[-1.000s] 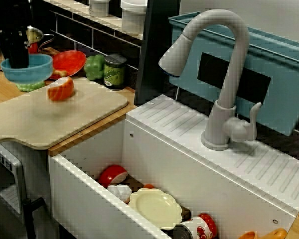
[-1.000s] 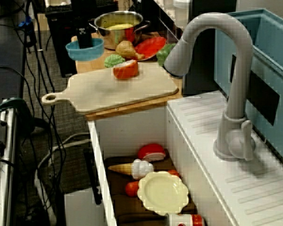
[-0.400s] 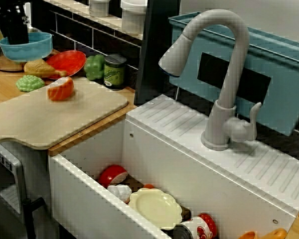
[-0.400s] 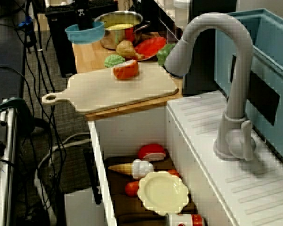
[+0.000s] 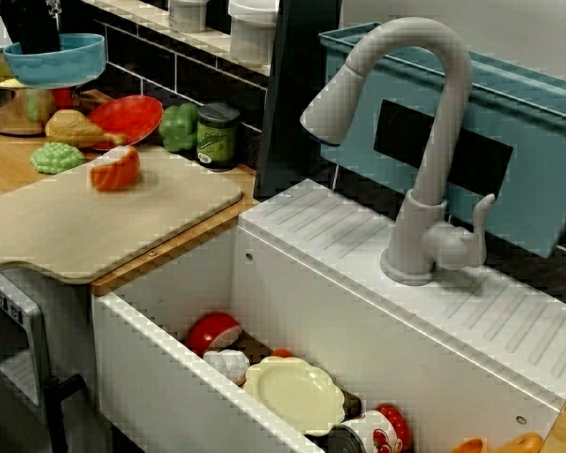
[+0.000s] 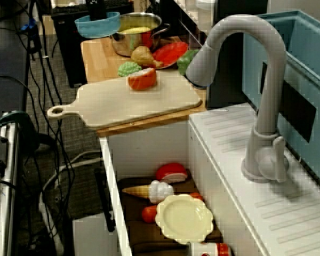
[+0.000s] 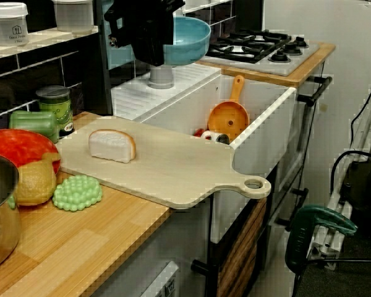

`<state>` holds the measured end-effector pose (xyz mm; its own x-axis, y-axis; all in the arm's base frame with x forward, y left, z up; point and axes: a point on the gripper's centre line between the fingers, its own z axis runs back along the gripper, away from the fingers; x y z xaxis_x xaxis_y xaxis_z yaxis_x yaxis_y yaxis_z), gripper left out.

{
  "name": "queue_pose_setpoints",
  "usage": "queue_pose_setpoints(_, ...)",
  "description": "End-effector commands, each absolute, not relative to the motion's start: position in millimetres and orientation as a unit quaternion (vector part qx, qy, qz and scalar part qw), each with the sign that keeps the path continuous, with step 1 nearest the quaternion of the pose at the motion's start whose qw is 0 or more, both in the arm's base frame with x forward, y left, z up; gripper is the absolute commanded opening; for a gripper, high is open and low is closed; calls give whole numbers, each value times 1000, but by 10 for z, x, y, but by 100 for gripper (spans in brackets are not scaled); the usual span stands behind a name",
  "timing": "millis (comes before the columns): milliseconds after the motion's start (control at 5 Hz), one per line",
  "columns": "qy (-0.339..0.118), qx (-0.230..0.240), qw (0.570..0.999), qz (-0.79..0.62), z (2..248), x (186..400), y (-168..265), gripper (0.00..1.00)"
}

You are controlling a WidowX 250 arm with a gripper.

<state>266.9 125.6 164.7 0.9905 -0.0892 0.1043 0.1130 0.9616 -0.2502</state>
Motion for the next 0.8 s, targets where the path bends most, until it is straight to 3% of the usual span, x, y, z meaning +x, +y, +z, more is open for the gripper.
queue_pose_setpoints(0,-83,-124,987,-57,1988,2639,1388,0)
queue_pose_setpoints(400,-79,-130,987,-58,1989,2648,1413,0)
queue_pose_setpoints(600,-71,-120,989,-55,1876,2687,1395,0)
